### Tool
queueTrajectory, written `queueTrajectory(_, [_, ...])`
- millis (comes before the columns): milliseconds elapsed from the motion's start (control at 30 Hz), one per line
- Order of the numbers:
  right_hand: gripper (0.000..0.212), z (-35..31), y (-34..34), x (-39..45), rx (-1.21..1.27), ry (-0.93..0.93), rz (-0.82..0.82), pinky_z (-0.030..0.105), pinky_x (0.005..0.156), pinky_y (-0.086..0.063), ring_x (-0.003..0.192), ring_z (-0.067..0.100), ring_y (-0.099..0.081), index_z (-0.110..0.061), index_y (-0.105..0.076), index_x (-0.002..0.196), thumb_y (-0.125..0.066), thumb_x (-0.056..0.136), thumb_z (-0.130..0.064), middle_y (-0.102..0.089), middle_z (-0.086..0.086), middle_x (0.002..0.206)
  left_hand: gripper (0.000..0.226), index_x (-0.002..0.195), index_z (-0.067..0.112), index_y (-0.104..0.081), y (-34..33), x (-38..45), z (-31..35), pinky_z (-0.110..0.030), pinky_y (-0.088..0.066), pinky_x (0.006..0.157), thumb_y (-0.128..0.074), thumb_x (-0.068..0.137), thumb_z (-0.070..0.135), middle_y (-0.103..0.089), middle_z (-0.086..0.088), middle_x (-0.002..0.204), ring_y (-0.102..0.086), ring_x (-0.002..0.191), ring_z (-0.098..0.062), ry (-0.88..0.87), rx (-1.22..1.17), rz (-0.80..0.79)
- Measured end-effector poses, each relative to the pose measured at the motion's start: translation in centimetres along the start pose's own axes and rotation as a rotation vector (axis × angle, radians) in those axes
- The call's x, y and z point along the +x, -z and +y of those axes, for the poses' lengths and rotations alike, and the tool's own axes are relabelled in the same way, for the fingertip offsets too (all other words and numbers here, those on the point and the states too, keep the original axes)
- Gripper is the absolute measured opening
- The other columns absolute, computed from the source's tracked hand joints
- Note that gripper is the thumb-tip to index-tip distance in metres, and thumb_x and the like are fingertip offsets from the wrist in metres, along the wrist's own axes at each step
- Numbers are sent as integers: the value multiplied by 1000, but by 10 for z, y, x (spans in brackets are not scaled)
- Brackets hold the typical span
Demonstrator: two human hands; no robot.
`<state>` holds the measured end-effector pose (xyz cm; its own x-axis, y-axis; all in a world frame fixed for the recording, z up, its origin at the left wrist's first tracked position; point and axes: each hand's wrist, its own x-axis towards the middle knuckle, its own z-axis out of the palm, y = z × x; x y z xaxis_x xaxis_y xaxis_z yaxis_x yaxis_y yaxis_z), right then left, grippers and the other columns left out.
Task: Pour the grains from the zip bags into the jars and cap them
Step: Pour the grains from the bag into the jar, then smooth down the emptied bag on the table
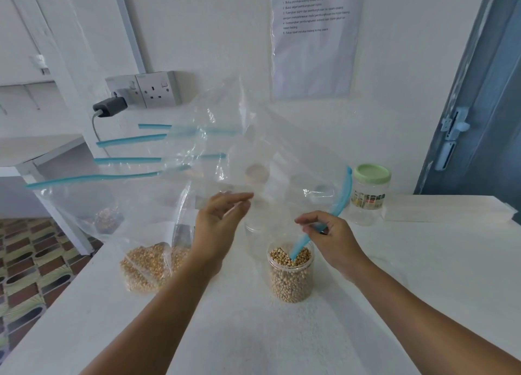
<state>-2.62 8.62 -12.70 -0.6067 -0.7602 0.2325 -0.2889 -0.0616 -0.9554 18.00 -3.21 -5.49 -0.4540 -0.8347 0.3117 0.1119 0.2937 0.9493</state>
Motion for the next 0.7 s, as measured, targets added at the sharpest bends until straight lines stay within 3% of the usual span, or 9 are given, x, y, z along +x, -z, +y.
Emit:
queueTrajectory(100, [32, 0, -3, 0, 11, 3, 4, 17, 90, -56, 106, 5, -68, -27, -79, 98, -64, 98, 2, -76, -16, 104, 16, 106, 20, -80, 6, 5, 12, -25, -56, 91, -75, 94, 11, -78, 2, 107, -73, 102, -11, -3, -74, 59])
queueTrajectory(233, [35, -3, -8, -1, -22, 13, -23, 9, 86, -51, 108, 3, -66, -28, -79, 98, -61, 99, 2, -76, -16, 108, 20, 100, 29, -81, 9, 13, 15, -39, -56, 101, -74, 95, 10, -78, 5, 95, -71, 92, -9, 8, -39, 116])
queueTrajectory(333, [43, -11, -8, -2, 33, -13, -11, 7, 85, -48, 106, -2, -63, -31, -80, 97, -55, 100, 4, -74, -21, 109, 24, 101, 31, -82, 11, 14, 18, -41, -56, 102, -71, 97, 9, -76, 4, 87, -72, 90, -13, 8, -35, 108])
queueTrajectory(400, [50, -21, -6, 1, 65, -32, 31, 8, 84, -46, 104, -3, -61, -33, -79, 99, -50, 99, 8, -73, -21, 110, 23, 107, 29, -80, 14, 11, 25, -40, -58, 101, -69, 99, 11, -76, -3, 94, -74, 93, -16, -14, -20, 64])
queueTrajectory(467, [55, -33, 0, 7, 69, -28, 96, 13, 88, -44, 106, -2, -61, -33, -79, 99, -46, 97, 12, -74, -15, 109, 24, 117, 32, -76, 21, 7, 35, -37, -59, 100, -66, 101, 16, -74, -9, 112, -75, 98, -16, -30, 22, -27])
queueTrajectory(567, [62, -59, 14, 18, 65, 16, 161, 16, 92, -44, 102, -2, -65, -31, -79, 93, -40, 88, 17, -75, -11, 105, 43, 135, 57, -60, 46, 3, 58, -34, -59, 99, -64, 97, 37, -56, 10, 147, -71, 110, -11, 23, 243, -320])
queueTrajectory(633, [60, -75, 25, 23, 77, 34, 197, 17, 91, -46, 93, 2, -66, -30, -80, 87, -41, 87, 16, -75, -8, 100, 52, 135, 72, -49, 68, 1, 79, -36, -58, 101, -63, 89, 50, -43, 29, 151, -62, 124, -6, 97, 403, -575])
queueTrajectory(700, [61, -87, 34, 28, 57, 50, 223, 17, 87, -48, 83, 7, -62, -29, -79, 81, -39, 84, 16, -71, -4, 94, 50, 132, 71, -52, 85, -1, 101, -33, -57, 102, -62, 88, 51, -46, 39, 146, -57, 130, 0, 113, 445, -744])
